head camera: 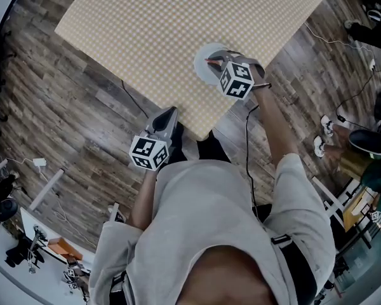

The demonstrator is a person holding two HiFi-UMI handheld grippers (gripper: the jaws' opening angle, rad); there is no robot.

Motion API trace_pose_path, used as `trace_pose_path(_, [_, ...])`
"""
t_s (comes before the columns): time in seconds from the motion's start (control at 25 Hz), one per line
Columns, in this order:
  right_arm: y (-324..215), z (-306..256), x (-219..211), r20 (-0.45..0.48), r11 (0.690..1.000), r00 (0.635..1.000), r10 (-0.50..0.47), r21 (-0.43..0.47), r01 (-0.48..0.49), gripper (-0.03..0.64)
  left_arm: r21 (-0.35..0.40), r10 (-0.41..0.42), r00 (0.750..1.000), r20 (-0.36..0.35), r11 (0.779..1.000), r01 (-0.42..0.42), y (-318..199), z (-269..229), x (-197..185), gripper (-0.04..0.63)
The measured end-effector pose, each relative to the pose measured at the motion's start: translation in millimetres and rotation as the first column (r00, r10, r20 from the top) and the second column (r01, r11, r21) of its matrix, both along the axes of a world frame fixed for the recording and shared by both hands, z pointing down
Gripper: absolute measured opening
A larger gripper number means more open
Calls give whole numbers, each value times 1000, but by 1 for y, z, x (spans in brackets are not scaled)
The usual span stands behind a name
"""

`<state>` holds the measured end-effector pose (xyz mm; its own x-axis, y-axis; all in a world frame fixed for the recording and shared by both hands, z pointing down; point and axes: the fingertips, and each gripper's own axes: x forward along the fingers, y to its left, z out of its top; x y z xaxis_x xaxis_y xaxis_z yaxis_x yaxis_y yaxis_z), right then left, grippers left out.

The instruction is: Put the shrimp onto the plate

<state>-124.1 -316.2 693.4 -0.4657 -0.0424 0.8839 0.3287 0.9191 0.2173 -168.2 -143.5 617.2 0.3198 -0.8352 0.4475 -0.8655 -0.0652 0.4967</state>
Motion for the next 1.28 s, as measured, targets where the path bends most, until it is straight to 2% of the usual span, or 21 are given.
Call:
trace_pose_path(0.12, [-1,-4,4,5,1000,1000,16,15,-16,0,9,3,1000,2,1000,-3,-2,-4,1,9])
trace_pose_path(0.28, [7,-3,13,9,999,999,48,-4,-48,0,16,13,1000,5,1000,-13,-2,-8,4,9])
trace_pose_path(0.44, [10,-8,18,10,998,998,62,17,-63,0,31,28,999,18,999,-28,0,-15,4,9])
trace_pose_path(0.72, [-3,-54,13,125,982,977,175,50,-182,0,101,68,995,71,992,-75,-14,-46,-2,9])
trace_pose_path(0.88, [-4,-87,18,184,969,959,216,78,-233,0,163,101,989,105,980,-118,-29,-75,4,9])
trace_pose_path(1.28, [25,-139,31,273,945,930,245,148,-292,0,288,150,970,189,936,-201,-33,-127,22,9])
